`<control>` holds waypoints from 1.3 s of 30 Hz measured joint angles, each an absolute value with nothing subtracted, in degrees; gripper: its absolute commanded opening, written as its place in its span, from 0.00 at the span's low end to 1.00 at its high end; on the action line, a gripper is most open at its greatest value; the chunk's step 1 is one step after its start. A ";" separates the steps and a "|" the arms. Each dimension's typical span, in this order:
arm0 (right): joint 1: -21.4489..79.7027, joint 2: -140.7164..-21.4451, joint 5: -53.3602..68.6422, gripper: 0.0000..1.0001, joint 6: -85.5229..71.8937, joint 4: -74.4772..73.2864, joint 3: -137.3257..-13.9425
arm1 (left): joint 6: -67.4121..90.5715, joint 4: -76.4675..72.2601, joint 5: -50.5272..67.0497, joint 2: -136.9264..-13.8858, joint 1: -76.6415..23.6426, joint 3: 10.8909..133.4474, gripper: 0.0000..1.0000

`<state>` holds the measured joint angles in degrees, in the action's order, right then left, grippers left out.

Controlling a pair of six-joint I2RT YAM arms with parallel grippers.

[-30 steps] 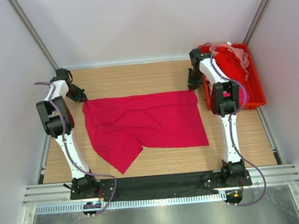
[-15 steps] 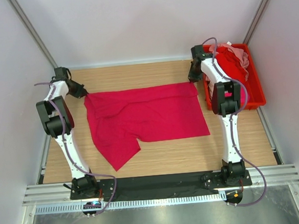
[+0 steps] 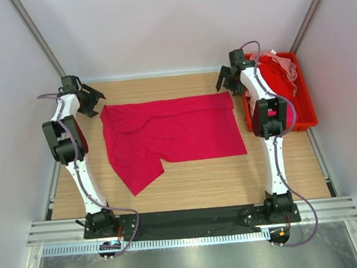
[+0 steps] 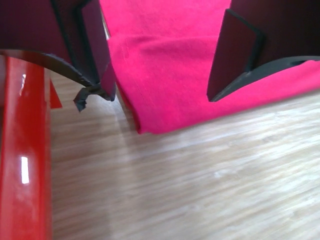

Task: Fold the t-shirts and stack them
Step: Fold the tshirt

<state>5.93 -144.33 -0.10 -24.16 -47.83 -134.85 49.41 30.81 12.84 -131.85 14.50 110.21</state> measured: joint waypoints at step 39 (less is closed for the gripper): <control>26.17 -75.75 5.34 0.88 -23.64 -43.66 -60.93 | 60.64 53.74 -7.92 -68.18 -19.38 46.00 0.50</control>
